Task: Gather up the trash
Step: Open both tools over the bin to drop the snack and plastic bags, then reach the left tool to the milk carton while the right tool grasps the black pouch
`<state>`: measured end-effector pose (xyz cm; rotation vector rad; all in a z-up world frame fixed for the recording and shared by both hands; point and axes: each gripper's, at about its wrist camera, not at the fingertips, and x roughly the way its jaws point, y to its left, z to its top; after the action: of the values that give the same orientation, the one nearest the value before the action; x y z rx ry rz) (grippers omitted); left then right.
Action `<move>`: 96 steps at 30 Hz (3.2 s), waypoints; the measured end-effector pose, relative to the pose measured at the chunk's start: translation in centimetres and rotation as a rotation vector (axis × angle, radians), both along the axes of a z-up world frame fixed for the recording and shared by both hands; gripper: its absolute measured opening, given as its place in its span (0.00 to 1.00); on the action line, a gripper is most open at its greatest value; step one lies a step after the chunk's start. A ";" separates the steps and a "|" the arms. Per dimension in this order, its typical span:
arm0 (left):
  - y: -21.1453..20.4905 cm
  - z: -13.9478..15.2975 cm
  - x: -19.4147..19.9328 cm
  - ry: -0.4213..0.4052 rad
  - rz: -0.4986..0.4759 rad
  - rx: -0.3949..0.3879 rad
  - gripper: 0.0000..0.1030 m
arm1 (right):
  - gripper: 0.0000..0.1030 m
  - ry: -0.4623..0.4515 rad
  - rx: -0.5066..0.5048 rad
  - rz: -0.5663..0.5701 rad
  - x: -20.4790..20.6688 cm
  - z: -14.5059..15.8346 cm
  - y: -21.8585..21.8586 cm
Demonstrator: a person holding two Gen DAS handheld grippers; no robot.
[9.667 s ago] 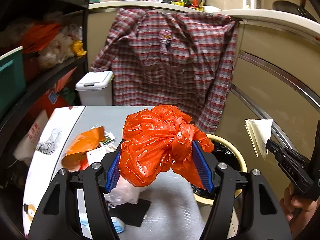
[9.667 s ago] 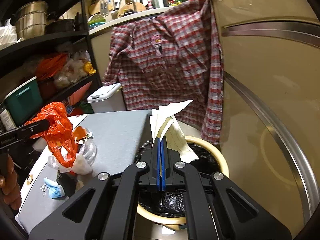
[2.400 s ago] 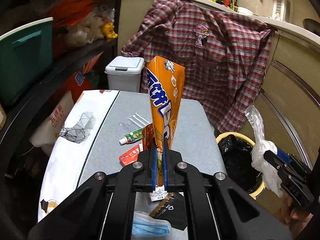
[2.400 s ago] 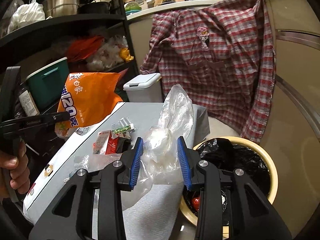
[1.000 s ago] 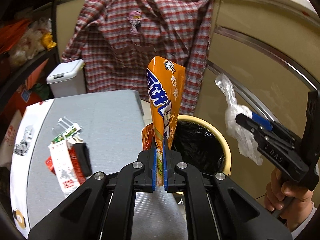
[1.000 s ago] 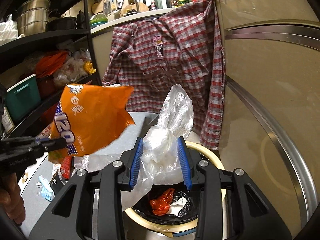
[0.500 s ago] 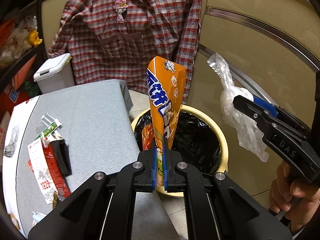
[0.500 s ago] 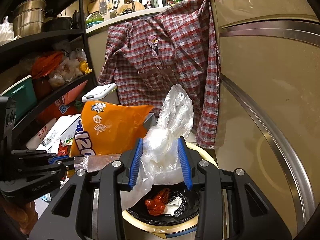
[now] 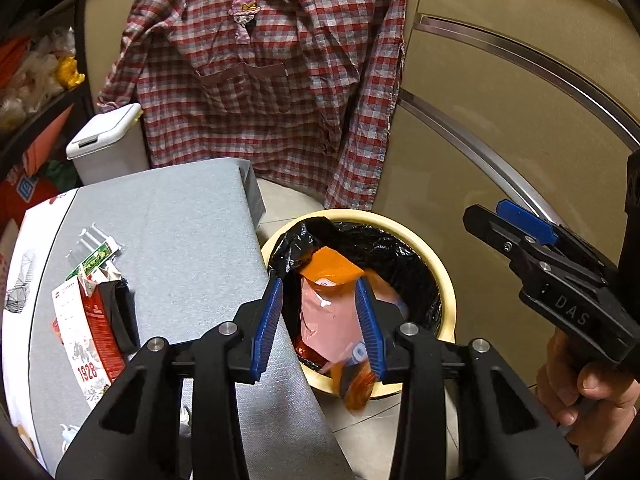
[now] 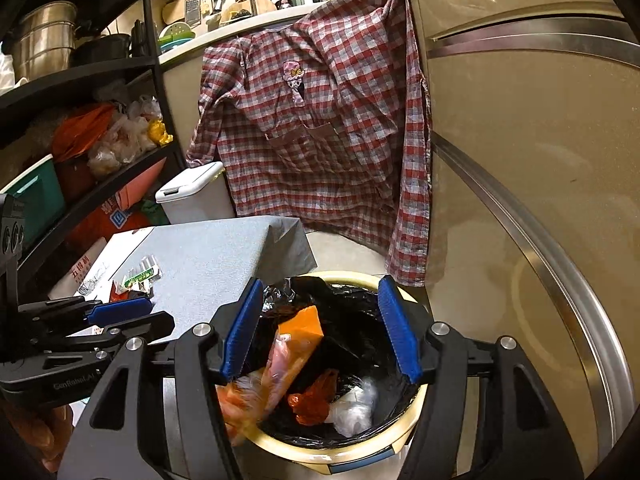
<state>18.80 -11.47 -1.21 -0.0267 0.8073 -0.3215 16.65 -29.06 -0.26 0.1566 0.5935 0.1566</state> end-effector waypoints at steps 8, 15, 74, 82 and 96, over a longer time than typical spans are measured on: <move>0.3 0.2 -0.2 -0.005 0.003 0.000 0.36 | 0.58 -0.005 -0.001 -0.003 0.0 0.1 -0.1; 0.9 0.6 -0.2 -0.013 0.012 -0.004 0.36 | 0.58 -0.006 -0.007 0.003 0.0 0.2 0.2; 26.1 2.7 -5.9 -0.085 0.340 -0.029 0.36 | 0.37 0.166 -0.013 0.621 -0.7 -7.0 25.2; 26.5 1.9 -5.0 -0.067 0.345 -0.024 0.36 | 0.31 0.183 -0.082 0.709 -1.3 -7.8 26.8; 24.8 0.8 -3.6 -0.042 0.324 -0.010 0.36 | 0.02 0.126 0.000 0.738 -2.3 -4.8 24.2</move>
<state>15.20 13.34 -0.44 -0.1583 0.7465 -0.0201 14.38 -4.82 -5.08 -0.0613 0.7565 0.8663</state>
